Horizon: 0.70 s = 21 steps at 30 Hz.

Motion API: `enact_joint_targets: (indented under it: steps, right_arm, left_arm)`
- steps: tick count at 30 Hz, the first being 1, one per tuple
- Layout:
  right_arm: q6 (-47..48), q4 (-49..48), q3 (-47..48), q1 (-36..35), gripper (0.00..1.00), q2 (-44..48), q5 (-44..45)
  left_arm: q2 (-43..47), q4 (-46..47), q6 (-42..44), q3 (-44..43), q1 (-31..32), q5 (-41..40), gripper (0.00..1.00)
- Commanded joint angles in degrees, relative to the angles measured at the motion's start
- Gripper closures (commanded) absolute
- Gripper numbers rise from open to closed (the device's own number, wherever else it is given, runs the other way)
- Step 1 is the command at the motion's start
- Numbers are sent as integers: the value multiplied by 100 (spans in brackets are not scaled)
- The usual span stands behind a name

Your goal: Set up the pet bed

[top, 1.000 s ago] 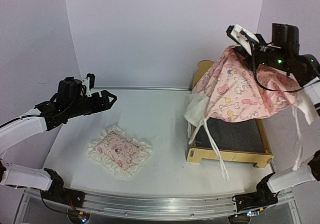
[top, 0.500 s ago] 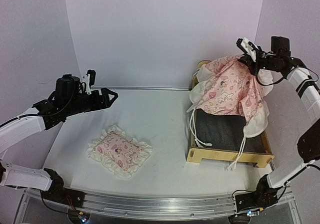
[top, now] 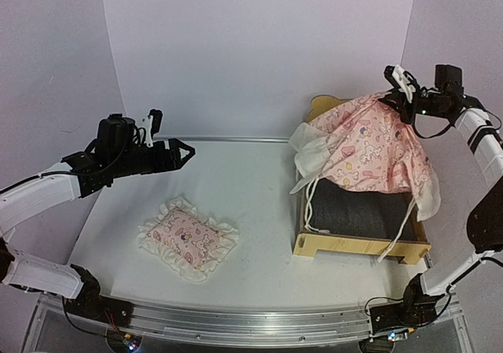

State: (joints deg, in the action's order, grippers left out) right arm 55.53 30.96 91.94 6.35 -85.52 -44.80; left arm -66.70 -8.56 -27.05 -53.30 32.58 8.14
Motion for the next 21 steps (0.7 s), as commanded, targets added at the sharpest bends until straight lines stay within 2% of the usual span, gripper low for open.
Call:
enact_joint_targets:
  steps: [1,2,3,4,6,7,11,15,18,21]
  right_arm:
    - [245,-154,-606,120,93,47,246]
    - [222,-186,-838,186,72,49,674]
    - [125,-328,-1101,228,16,90,1236]
    - [-143,-810,-1394,244,4,201,1838]
    - [-1050,-1509,-1888,245,2,575,2807]
    - [-1663,-1547,-1816,244,2,726,2936]
    - [-4186,-381,-965,215,2,782,3203]
    - [-6443,336,-1035,205,2,699,2899]
    - [-6939,423,-1273,172,2,620,2419]
    - [-6805,629,-1264,139,2,567,2421]
  left_arm:
    - [-32,749,-146,-68,-14,631,8]
    - [-57,819,-166,-20,-15,832,8]
    - [-77,966,-188,12,-15,997,8]
    - [-84,1088,-195,45,-15,1151,8]
    - [-99,1262,-188,112,-6,1396,8]
    - [-135,1322,-187,125,-6,1498,7]
    - [-615,1451,-229,-74,250,1785,7]
    - [-1411,1545,-198,-473,852,1742,7]
    - [-2151,1616,-218,-944,1371,1664,8]
    - [-2923,1697,-255,-1536,1894,1605,9]
